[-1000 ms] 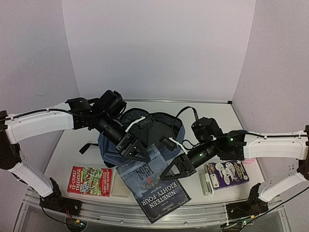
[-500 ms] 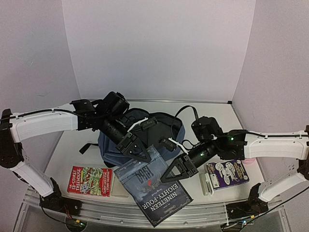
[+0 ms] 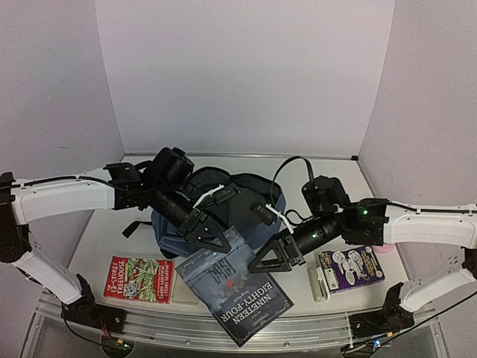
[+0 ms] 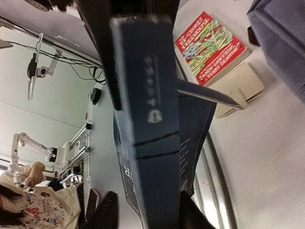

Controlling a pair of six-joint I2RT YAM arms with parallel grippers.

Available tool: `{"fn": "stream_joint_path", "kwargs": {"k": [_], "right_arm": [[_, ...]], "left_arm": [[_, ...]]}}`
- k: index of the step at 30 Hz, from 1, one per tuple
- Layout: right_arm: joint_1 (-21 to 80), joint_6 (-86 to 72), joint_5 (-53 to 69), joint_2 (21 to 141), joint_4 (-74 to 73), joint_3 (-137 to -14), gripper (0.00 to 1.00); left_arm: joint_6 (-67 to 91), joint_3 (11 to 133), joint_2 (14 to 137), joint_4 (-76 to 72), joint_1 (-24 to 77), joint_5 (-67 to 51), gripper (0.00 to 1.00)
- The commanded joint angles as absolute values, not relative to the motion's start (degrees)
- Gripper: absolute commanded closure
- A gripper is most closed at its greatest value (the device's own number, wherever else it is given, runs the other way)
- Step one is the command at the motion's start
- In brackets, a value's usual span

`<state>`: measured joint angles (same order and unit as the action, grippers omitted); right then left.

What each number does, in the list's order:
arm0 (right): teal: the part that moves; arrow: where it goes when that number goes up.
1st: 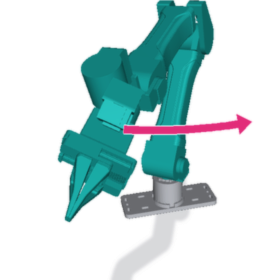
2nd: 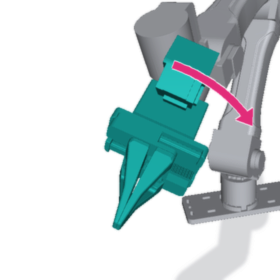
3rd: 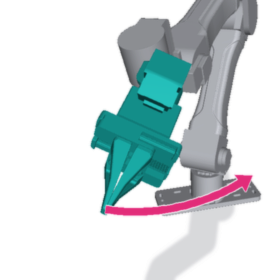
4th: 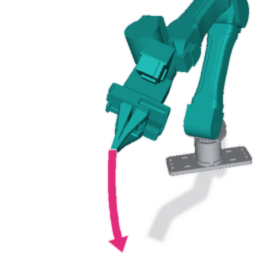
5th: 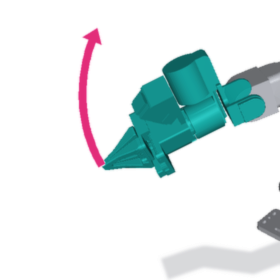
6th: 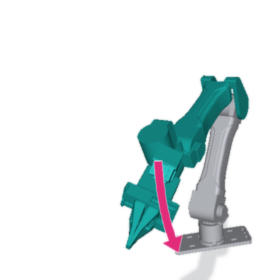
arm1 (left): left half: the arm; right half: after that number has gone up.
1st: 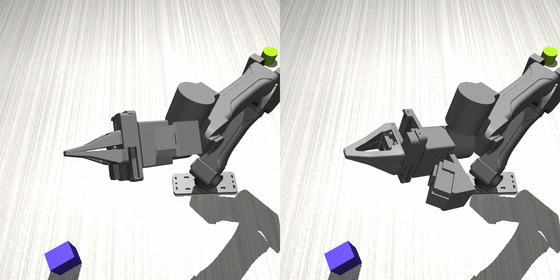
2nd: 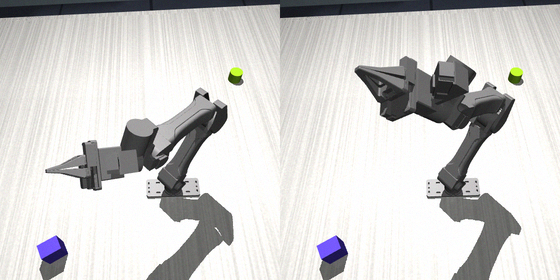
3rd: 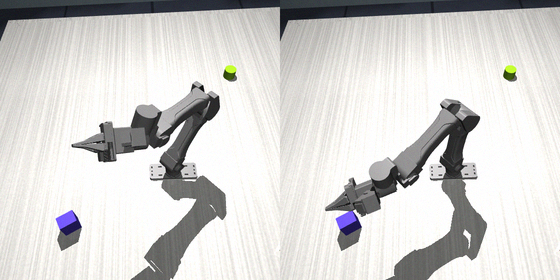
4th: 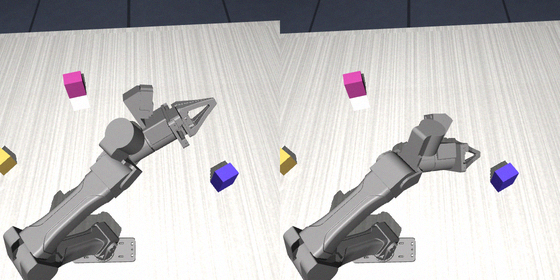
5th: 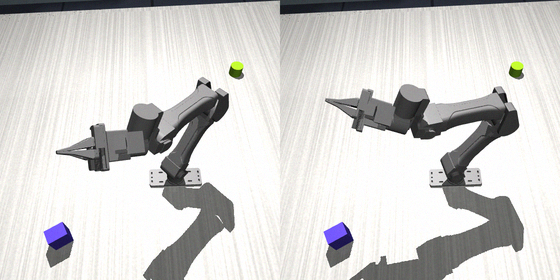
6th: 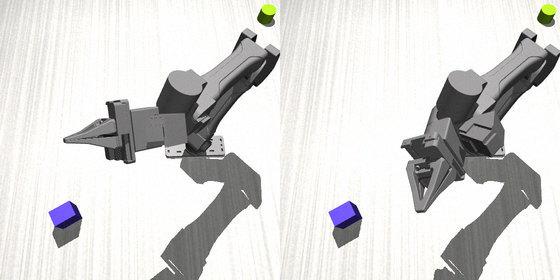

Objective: Pack the student bag
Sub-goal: Pick up the book from the center of the board.

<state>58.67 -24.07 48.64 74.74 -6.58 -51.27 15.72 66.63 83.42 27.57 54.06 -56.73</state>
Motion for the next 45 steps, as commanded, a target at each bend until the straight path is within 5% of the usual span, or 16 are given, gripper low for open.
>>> {"fn": "stream_joint_path", "kwargs": {"k": [1,7,23,31,45], "right_arm": [[57.5,-21.9,39.0,69.2,0.3,-52.9,0.27],[56.0,-23.8,33.4,66.6,7.3,-49.7,0.07],[45.9,-34.4,36.9,64.5,32.5,-36.9,0.02],[45.8,-41.7,47.4,71.6,44.9,-37.3,0.26],[46.0,-50.5,48.8,72.6,58.1,-31.5,0.36]], "left_arm": [[22.5,62.1,75.3,17.5,53.4,-51.5,1.00],[29.4,56.0,68.5,2.6,50.7,-46.7,1.00],[33.5,50.9,58.9,-13.2,46.7,-37.5,1.00],[35.9,50.1,60.4,-16.9,46.6,-34.3,1.00],[42.7,47.8,65.7,-31.3,44.7,-30.9,1.00]]}}
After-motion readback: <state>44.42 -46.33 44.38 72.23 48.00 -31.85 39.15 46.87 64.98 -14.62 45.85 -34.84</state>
